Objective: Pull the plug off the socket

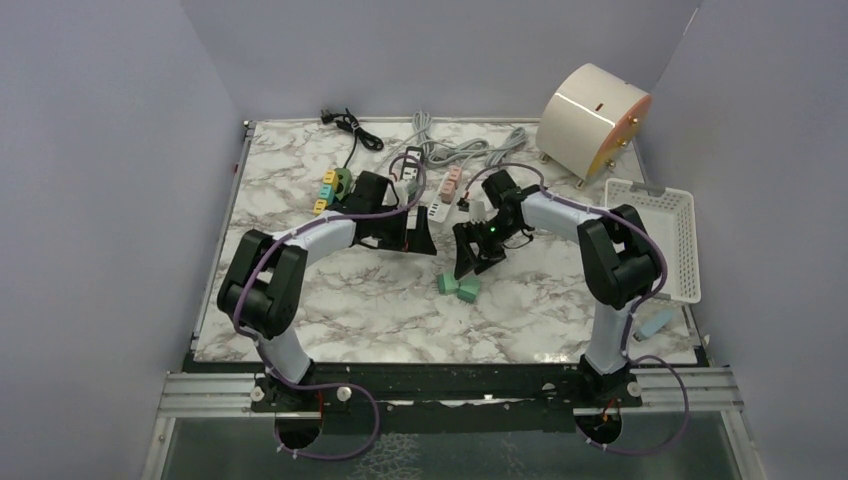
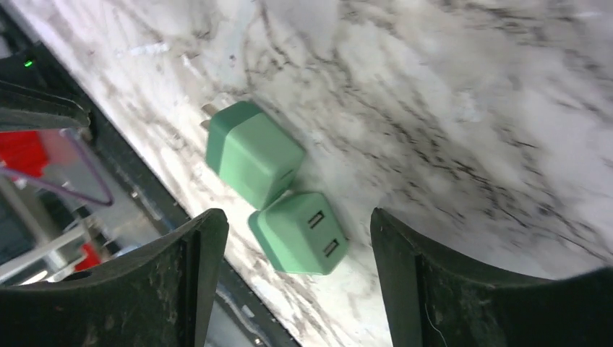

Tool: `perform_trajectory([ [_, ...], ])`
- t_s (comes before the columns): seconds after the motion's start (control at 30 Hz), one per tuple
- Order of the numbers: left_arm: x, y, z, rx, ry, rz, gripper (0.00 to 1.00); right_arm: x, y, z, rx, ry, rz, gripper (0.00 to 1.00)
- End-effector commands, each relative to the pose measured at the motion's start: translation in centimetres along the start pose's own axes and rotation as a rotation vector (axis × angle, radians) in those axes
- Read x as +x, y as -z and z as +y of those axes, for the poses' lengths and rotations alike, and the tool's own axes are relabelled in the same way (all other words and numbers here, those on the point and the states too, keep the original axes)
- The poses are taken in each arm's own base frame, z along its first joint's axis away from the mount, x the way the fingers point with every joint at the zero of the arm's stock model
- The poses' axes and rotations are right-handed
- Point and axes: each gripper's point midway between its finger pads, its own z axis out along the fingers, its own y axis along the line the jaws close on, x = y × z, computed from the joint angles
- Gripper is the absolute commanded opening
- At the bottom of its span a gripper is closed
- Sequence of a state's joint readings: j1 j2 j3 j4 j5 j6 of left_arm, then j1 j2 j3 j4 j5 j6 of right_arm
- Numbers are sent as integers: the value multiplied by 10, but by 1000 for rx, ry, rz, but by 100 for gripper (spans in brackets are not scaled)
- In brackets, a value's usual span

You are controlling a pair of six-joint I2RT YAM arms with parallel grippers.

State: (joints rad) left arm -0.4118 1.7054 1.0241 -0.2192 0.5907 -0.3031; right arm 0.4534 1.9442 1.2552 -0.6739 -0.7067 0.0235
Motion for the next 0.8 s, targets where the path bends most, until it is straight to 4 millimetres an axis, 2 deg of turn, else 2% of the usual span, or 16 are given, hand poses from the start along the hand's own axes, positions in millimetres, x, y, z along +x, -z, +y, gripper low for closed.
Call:
perform_trajectory([
  [0.0, -17, -13, -3, 12, -108, -46, 97, -17, 27, -21, 232, 36, -85, 78],
  [0.1, -17, -20, -7, 35, -130, -39, 94, -12, 42, -22, 302, 22, -118, 77],
  [0.17, -14, -25, -13, 60, -143, -36, 90, -3, 51, -20, 328, 5, -154, 72],
  [0.3, -4, -30, -28, 111, -165, -22, 77, 17, 57, 7, 230, -38, -244, 66],
  [0.4, 7, -33, -34, 142, -166, -8, 67, 28, 52, 25, 117, -111, -315, 58],
  [0.57, 23, -33, -43, 187, -177, 17, 57, 31, 36, 37, -22, -255, -368, 50],
  [0.77, 31, -35, -50, 215, -255, 35, 54, 22, 27, 20, 25, -356, -401, 45],
])
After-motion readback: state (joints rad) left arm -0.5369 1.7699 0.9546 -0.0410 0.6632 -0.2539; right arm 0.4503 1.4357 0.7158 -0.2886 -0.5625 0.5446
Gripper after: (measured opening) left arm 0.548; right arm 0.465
